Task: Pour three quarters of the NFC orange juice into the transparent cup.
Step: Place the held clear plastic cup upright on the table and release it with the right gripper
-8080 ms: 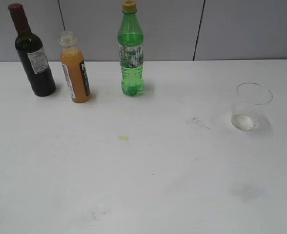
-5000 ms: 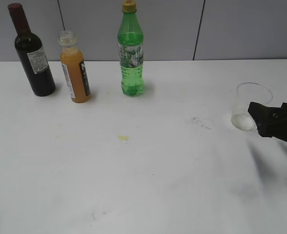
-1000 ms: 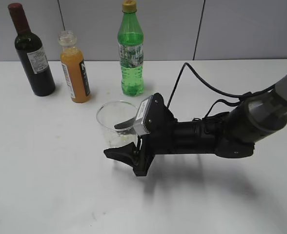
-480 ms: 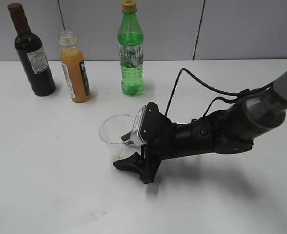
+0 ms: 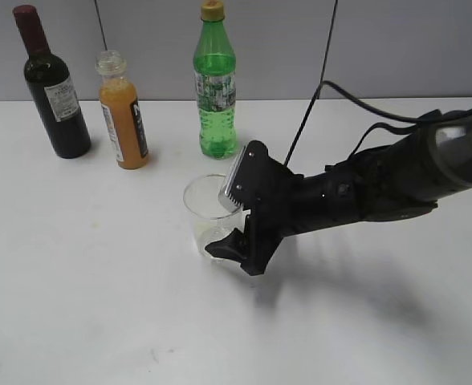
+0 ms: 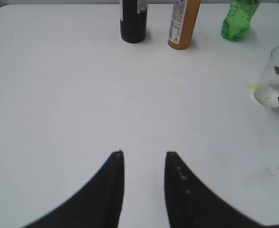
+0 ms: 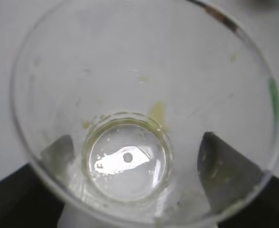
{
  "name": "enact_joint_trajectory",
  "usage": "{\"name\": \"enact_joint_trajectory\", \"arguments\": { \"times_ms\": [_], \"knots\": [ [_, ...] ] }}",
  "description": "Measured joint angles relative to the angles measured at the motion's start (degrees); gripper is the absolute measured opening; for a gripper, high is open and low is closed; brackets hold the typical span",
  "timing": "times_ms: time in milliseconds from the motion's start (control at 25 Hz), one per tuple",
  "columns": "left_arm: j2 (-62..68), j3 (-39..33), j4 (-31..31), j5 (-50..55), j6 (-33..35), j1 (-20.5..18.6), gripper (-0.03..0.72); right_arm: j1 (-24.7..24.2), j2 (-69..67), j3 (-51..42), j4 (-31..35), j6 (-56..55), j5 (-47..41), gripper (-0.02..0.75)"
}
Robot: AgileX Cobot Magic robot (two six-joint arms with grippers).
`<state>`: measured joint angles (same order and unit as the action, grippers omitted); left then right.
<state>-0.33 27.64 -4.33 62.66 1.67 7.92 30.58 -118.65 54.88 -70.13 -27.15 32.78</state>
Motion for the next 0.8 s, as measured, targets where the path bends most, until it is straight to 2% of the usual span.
{"name": "enact_joint_trajectory", "arguments": {
  "times_ms": [160,320,360,600,680,800],
  "knots": [
    [0.0,0.0,0.0,0.0,0.0,0.0,0.239,0.0,3.88,-0.13,-10.71,-10.57,-5.58,0.622],
    [0.0,0.0,0.0,0.0,0.0,0.0,0.239,0.0,5.83,-1.23,-28.54,-25.53,-6.57,0.601],
    [0.0,0.0,0.0,0.0,0.0,0.0,0.239,0.0,6.3,-1.55,-30.71,-28.16,-6.57,0.597],
    [0.0,0.0,0.0,0.0,0.0,0.0,0.239,-1.5,11.07,-3.17,-34.34,-35.25,-9.9,0.592],
    [0.0,0.0,0.0,0.0,0.0,0.0,0.239,-2.57,13.5,-3.67,-34.44,-35.51,-13.39,0.592],
    [0.0,0.0,0.0,0.0,0.0,0.0,0.239,-3.12,17.28,-4.5,-34.58,-35.8,-24.0,0.592]
  ]
}}
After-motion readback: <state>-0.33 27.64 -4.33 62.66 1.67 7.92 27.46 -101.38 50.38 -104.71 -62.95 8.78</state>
